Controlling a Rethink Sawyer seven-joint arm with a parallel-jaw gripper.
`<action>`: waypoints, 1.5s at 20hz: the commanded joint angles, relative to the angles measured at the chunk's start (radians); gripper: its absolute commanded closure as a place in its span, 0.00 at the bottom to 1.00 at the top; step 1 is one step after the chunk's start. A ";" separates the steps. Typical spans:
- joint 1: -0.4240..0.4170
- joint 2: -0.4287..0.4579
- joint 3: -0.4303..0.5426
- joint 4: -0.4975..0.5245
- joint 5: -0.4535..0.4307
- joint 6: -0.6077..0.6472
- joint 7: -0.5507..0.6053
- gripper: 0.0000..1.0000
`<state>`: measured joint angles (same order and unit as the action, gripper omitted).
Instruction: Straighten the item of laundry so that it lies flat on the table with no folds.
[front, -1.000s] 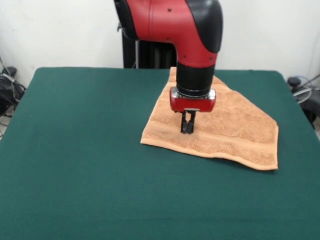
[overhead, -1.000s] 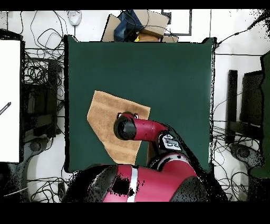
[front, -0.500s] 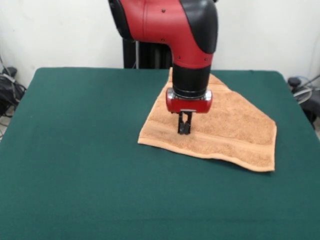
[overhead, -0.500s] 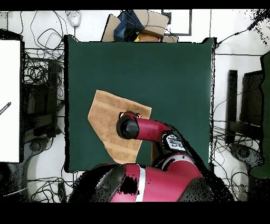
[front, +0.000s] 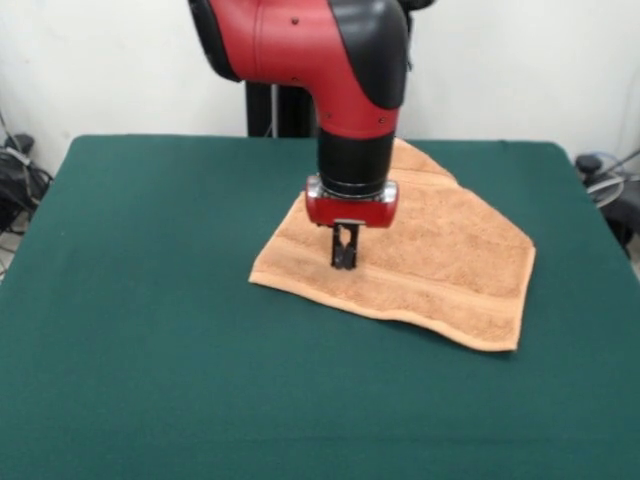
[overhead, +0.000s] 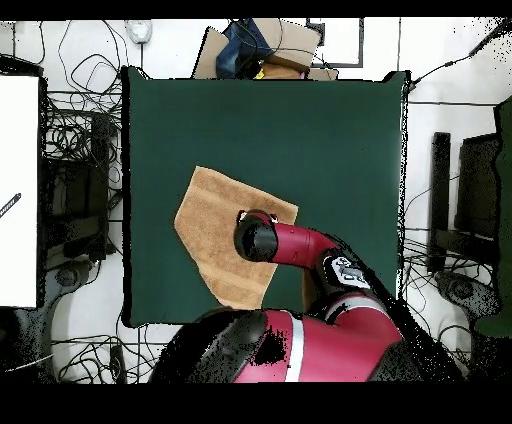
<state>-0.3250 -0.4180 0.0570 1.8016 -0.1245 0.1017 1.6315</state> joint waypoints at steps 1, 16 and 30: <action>-0.070 0.028 0.017 -0.104 -0.074 0.066 0.007 1.00; -0.063 0.016 0.011 -0.114 -0.116 0.069 0.037 1.00; -0.079 0.035 0.036 -0.161 -0.139 0.084 0.004 1.00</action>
<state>-0.3772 -0.4169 0.0562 1.7626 -0.2017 0.1357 1.6315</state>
